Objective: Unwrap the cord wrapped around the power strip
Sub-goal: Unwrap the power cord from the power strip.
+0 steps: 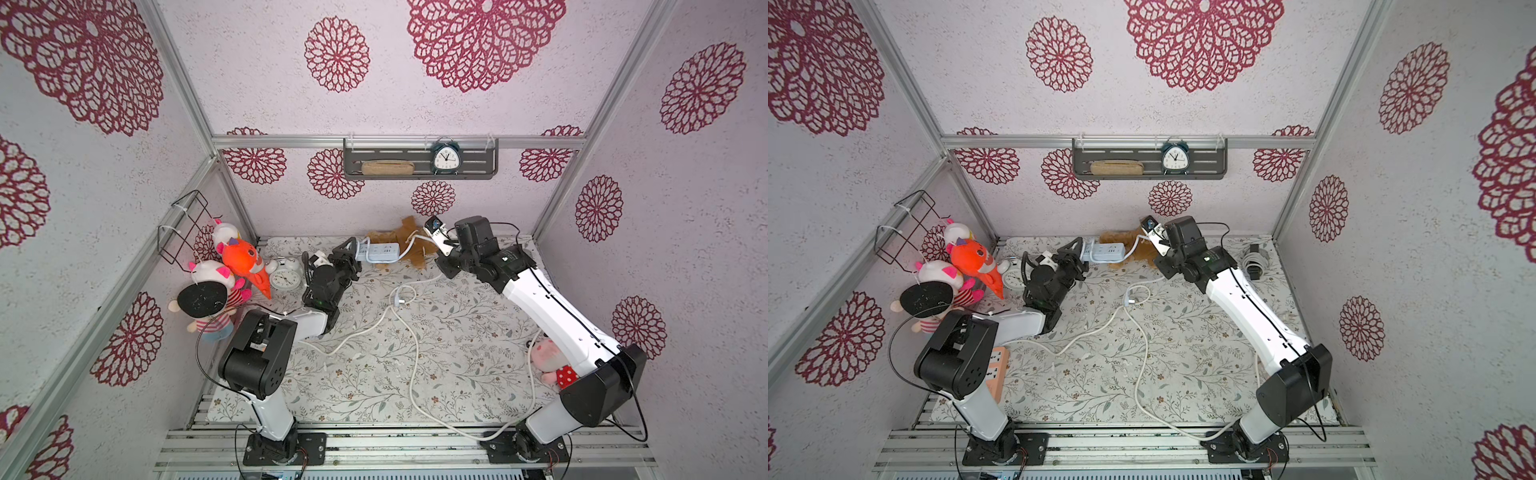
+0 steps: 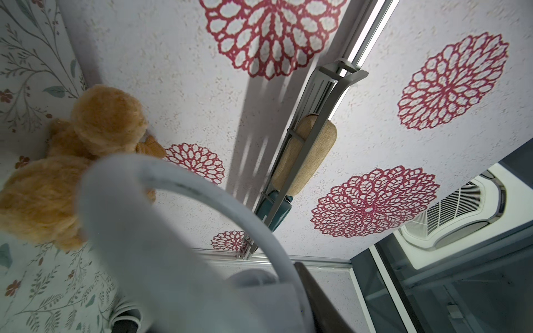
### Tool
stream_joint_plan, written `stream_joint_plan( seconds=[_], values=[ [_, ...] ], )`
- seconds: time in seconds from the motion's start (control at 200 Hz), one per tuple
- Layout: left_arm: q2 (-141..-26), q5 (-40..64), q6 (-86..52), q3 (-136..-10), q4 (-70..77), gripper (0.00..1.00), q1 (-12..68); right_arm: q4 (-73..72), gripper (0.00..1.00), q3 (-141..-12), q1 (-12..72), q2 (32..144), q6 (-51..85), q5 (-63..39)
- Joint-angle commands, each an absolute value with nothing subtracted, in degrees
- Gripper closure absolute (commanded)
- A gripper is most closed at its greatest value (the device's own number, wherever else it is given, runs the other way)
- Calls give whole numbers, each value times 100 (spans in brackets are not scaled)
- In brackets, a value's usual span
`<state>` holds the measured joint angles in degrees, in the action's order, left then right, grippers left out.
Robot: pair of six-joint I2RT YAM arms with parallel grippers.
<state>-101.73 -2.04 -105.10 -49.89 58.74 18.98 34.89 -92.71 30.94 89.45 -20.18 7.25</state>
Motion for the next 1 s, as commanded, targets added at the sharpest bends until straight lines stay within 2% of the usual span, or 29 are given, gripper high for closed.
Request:
stream_joint_plan(
  seconds=[0.0,0.095,0.195,0.435,0.57,0.765,0.996],
  values=[
    [-10242,-232,-10147,-5194,5985,100,1899,3436,100,-9171,2897,8449,-2027,335],
    [-10183,-332,-9688,-5136,5503,100,1858,3357,100,-9168,2569,8190,-1727,-462],
    [-10166,-410,-9415,-5024,5256,100,1839,3203,100,-9238,2327,7895,-1534,-825],
    [-10219,339,-9729,-5011,5782,100,1786,3482,100,-9685,1417,8577,-1553,-40],
    [-10144,456,-10192,-4736,6565,100,1569,3256,100,-9152,1000,8974,-1402,83],
    [-9553,302,-9995,-4408,6347,100,1170,3158,100,-8395,580,9070,-1449,470],
    [-9619,242,-10200,-4250,6720,100,898,2971,100,-7776,179,9292,-1475,786]
  ],
)
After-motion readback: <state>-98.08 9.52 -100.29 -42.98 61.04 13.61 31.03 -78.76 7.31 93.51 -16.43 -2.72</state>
